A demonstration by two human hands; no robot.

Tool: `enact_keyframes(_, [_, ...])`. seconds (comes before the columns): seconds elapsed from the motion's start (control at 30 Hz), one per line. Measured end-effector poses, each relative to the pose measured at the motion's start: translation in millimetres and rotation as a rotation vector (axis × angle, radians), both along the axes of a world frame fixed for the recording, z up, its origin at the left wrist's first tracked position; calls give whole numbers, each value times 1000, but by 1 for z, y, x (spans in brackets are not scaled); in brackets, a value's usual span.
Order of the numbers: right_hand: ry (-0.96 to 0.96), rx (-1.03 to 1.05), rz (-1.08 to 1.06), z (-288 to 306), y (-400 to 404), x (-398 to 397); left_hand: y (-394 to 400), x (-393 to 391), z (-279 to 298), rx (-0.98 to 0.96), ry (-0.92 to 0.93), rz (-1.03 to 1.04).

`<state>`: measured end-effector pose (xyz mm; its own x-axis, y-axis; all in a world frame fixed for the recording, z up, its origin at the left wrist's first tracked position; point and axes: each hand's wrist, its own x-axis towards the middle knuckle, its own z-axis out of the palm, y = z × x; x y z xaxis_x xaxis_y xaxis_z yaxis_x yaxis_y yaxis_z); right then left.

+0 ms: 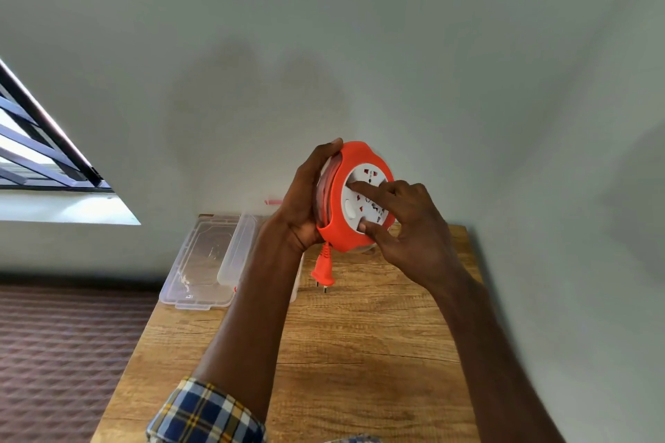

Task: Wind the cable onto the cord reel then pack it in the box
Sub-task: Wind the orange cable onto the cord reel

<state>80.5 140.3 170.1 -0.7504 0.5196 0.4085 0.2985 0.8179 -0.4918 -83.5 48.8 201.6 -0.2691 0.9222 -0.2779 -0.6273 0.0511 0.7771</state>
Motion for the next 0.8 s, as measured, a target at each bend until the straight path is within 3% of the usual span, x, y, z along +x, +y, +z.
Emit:
enact_keyframes(0.1, [43,10,-93,2,-4,-2,1,5,0,18,-11,16])
enact_keyframes(0.27, [210,-214,-155,-1,-15,-3,0,11,7,50,4,5])
enact_keyframes(0.53, [247,-382,-88,-11,-20,-6,3,22,-13,153,-77,183])
enact_keyframes(0.67, [381,-780,-308,-5,-26,-5,7,26,-29,267,-183,437])
enact_keyframes(0.8, [285,-1392,-237,-4,-32,-9,1,30,-39,340,-202,673])
